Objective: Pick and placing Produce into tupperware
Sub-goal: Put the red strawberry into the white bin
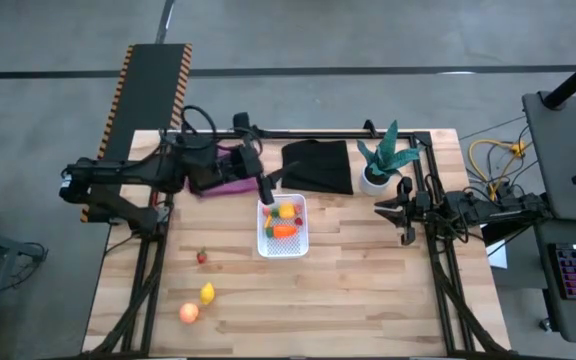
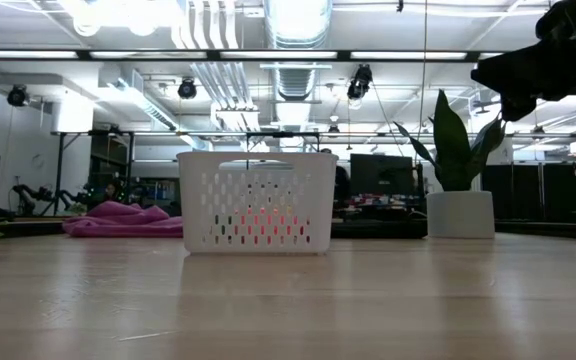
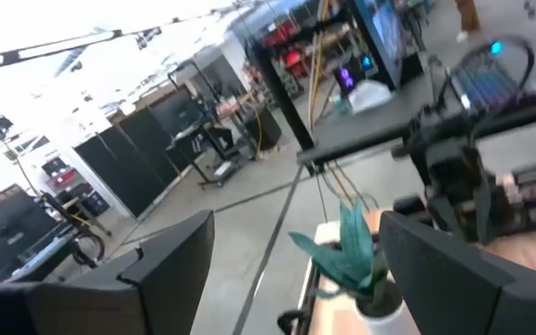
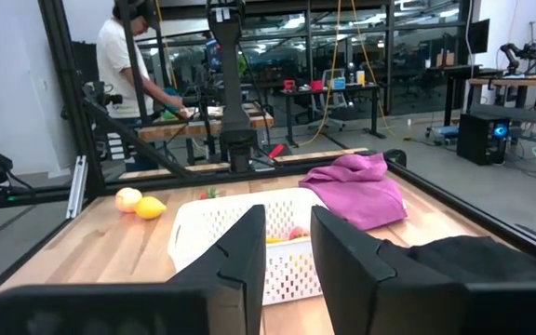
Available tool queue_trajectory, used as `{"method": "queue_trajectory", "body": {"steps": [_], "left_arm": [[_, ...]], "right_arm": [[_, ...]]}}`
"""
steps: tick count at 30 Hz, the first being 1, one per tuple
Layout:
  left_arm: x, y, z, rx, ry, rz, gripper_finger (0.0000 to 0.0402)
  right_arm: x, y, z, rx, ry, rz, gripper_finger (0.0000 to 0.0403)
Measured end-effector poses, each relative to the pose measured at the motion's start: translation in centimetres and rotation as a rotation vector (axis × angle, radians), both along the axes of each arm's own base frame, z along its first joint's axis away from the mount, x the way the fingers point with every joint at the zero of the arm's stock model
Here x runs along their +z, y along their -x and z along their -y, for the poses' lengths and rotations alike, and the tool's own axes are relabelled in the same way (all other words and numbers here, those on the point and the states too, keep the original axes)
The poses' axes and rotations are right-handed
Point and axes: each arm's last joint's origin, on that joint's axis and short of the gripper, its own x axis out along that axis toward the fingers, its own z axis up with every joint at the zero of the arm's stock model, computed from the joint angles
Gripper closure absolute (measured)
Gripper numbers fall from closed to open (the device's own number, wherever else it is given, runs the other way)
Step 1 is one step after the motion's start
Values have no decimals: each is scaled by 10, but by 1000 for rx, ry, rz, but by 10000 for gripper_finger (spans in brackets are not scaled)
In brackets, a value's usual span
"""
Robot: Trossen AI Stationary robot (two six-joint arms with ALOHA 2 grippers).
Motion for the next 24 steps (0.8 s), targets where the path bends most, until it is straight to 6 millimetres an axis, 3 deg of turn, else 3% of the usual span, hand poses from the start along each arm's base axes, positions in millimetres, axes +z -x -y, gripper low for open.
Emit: {"method": "queue_trajectory", "body": {"steps": [11, 18, 24], "left_arm": [[12, 6, -2, 6, 6, 37, 108], [-5, -10, -7, 166, 7, -51, 46], [-28, -2, -8, 296, 112, -259, 21]], "right_arm": [[0, 0, 0, 0, 0, 0, 319], [0, 0, 0, -1, 12, -1, 300], [0, 0, 0, -1, 15, -1, 287]]}}
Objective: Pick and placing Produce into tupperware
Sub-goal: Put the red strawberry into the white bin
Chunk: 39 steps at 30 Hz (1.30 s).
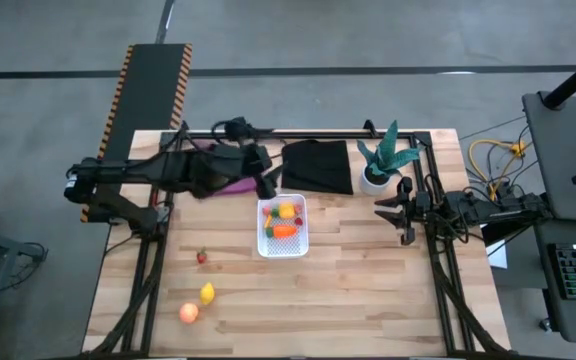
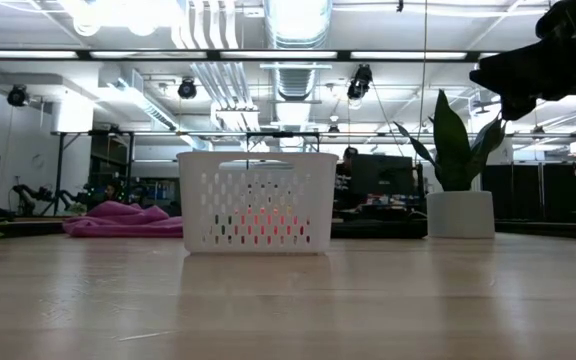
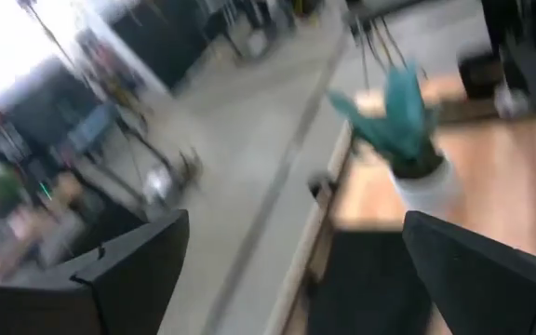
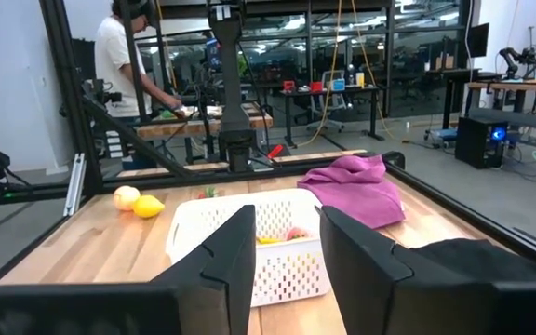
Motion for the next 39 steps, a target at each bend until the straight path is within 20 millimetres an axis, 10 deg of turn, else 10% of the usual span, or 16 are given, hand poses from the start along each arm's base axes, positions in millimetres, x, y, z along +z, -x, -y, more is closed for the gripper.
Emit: {"method": "queue_trajectory", "body": {"steps": [22, 39], "left_arm": [[-67, 81, 13, 562, 949, -309, 20], [-191, 91, 47, 845, 1204, -522, 20]], "right_arm": [[1, 0, 0, -1, 11, 5, 282], [0, 0, 0, -1, 7, 5, 280]]}}
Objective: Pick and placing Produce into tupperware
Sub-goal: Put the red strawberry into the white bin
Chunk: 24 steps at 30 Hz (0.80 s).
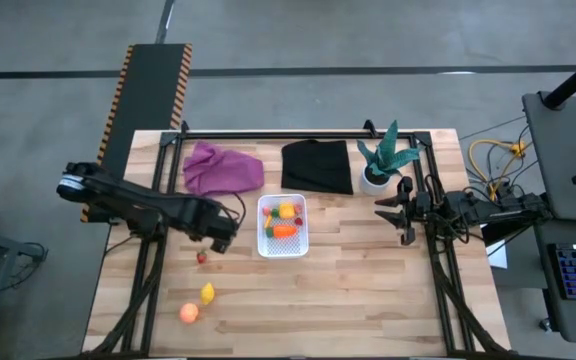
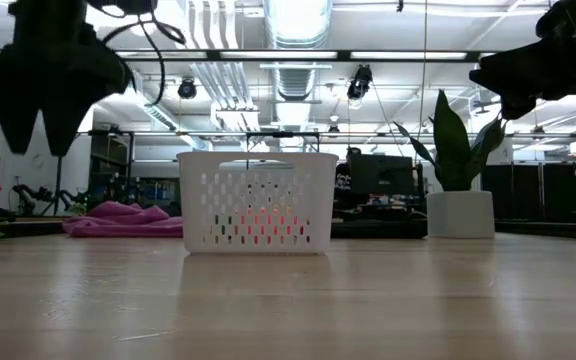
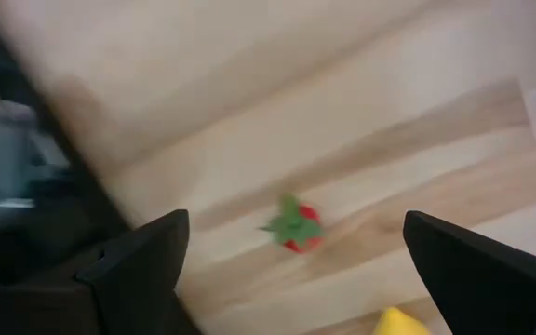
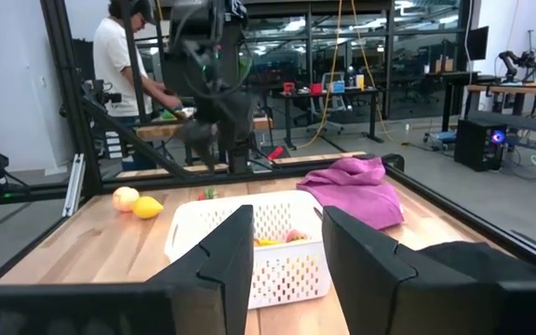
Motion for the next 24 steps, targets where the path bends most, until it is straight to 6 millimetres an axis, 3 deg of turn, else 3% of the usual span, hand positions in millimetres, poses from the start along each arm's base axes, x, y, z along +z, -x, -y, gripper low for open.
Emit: {"method": "queue_trajectory", "body": {"steps": [6, 14, 24], "left_arm": [[-25, -1, 12, -13, 52, 63, 20], [-41, 11, 26, 39, 44, 29, 20], [-60, 1, 40, 21, 42, 4, 20]], "right_arm": [[-1, 0, 0, 2, -24, -6, 280], [-1, 0, 0, 2, -33, -6, 280], [-1, 0, 0, 2, -32, -6, 280]]}}
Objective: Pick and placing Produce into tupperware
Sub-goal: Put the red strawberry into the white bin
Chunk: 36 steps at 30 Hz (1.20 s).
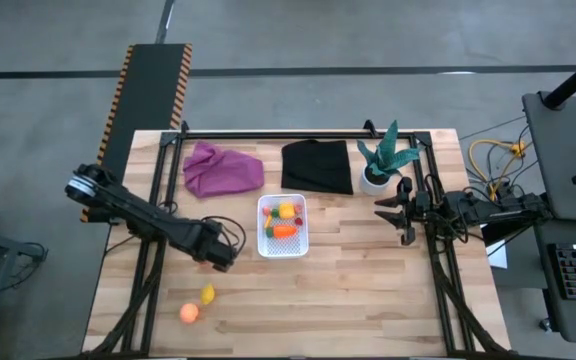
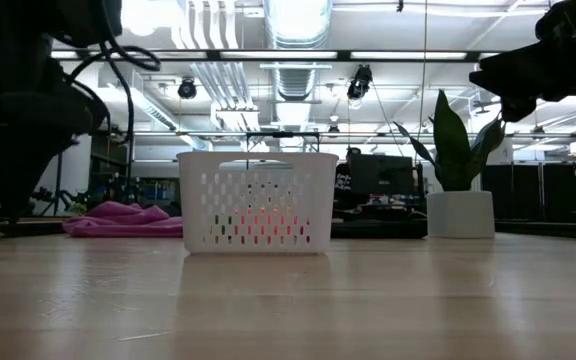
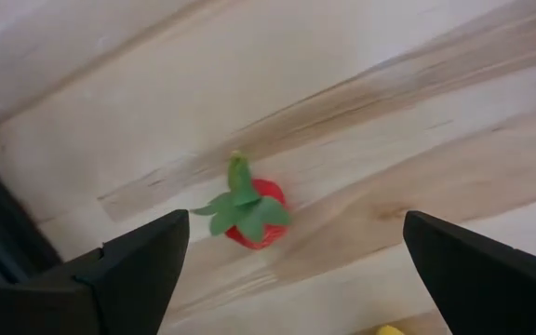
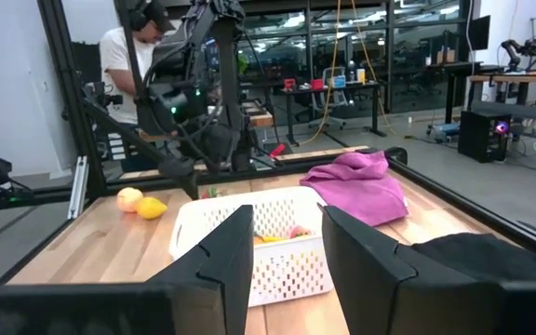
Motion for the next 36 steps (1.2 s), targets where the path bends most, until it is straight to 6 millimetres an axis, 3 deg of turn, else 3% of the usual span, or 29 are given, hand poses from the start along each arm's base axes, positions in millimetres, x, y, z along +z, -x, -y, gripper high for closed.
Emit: {"method": "queue_trajectory", "body": {"steps": [11, 26, 36], "left_arm": [[-25, -5, 9, -13, -18, -132, 20], [-35, 0, 6, -60, -21, -170, 22], [-35, 0, 7, -61, 15, -132, 91]], "right_arm": [[0, 0, 0, 0, 1, 0, 280], [0, 0, 0, 0, 3, 0, 280], [0, 0, 0, 0, 3, -1, 280]]}}
